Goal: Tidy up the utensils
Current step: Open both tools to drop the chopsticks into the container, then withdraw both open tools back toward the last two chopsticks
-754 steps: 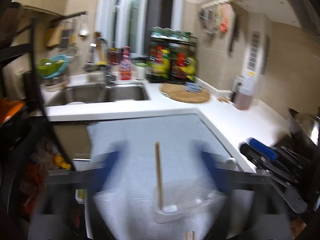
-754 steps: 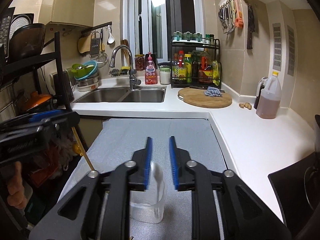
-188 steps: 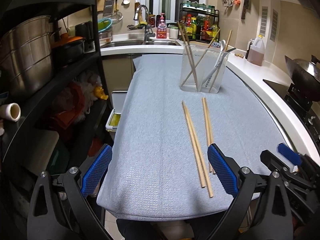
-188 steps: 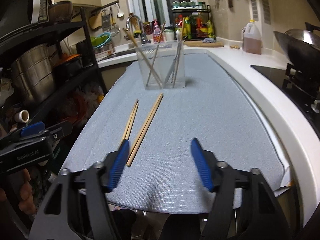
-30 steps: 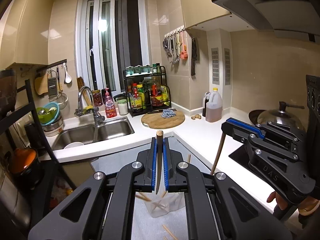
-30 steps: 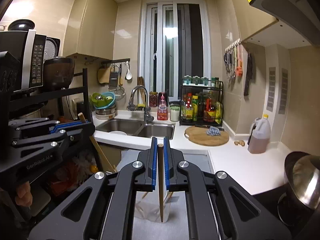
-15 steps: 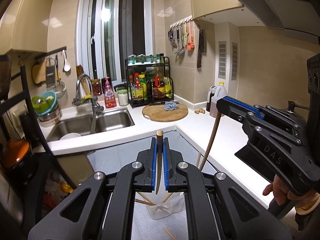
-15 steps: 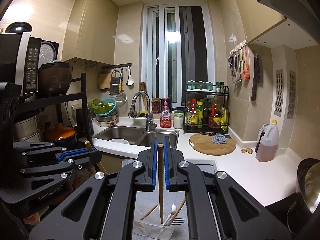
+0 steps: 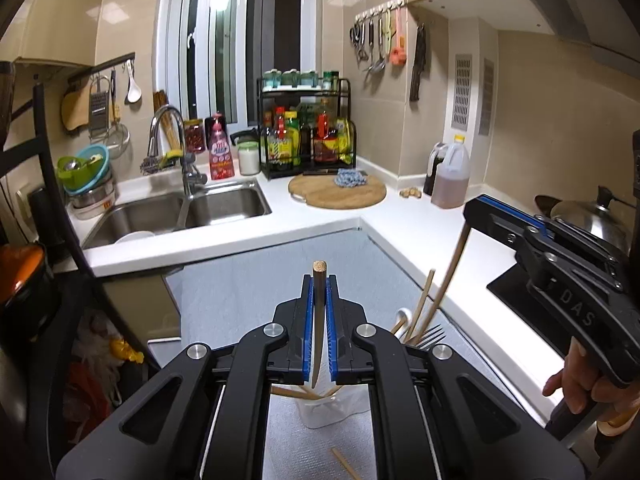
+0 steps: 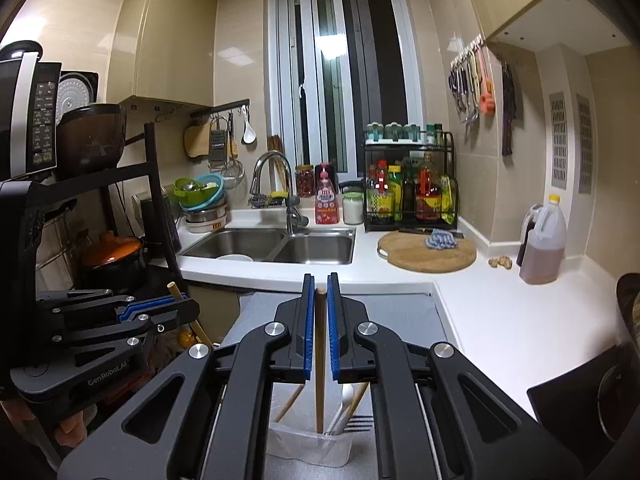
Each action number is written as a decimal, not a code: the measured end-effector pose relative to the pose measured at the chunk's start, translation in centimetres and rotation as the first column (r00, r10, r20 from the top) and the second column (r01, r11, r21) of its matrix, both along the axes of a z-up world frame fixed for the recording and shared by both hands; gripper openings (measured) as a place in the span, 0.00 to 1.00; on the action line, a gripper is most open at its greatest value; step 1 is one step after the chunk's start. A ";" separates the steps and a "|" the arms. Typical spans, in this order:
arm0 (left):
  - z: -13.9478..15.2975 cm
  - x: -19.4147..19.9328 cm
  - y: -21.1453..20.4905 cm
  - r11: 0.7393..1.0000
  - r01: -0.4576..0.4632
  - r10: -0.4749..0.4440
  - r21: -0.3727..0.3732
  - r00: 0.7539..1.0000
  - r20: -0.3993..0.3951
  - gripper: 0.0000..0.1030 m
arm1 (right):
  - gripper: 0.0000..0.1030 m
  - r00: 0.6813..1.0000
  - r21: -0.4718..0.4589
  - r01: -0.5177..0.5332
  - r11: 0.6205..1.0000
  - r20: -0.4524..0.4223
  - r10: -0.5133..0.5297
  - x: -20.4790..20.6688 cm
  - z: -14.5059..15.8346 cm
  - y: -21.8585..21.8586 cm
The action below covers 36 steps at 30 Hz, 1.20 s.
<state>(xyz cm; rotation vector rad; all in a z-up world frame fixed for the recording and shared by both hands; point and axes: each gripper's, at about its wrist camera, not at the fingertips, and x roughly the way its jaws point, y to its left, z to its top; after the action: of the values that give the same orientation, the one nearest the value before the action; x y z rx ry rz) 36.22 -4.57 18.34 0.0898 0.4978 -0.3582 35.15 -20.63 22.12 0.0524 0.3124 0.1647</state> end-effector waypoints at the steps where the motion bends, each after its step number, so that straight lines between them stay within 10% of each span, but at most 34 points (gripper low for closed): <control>1: -0.3 0.1 0.0 1.000 -0.003 0.003 0.002 1.000 -0.004 0.06 | 0.06 1.000 0.001 0.001 1.000 -0.009 -0.001 0.1 -0.5 -0.1; 4: -1.4 0.5 0.2 1.000 -0.013 0.013 0.007 0.999 -0.031 0.20 | 0.07 0.999 0.006 0.003 1.000 -0.039 -0.003 0.2 -1.8 -0.1; 7: -2.1 0.3 0.7 0.998 -0.056 0.056 0.009 0.998 -0.036 0.89 | 0.18 0.997 0.003 0.003 1.000 -0.075 -0.002 0.0 -3.2 -0.1; 10: -2.4 -0.9 1.7 0.997 -0.081 0.081 -0.001 0.997 -0.019 0.89 | 0.54 0.994 0.005 0.019 1.000 -0.105 -0.018 -0.9 -4.4 -0.3; 14: -3.5 -2.9 3.1 0.991 -0.136 0.136 -0.001 0.990 -0.050 0.90 | 0.65 0.994 -0.007 0.054 0.999 -0.092 -0.054 -3.7 -5.5 -0.5; 36: -11.3 -19.5 3.5 0.974 -0.222 0.225 0.036 0.964 -0.143 0.90 | 0.75 0.973 -0.050 0.099 0.994 -0.205 -0.107 -21.8 -14.0 1.9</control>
<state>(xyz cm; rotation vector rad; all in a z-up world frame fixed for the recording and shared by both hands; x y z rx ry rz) 16.69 -1.07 7.03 0.0259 0.6508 -0.1387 13.31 -18.76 8.17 0.0462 0.5200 0.0499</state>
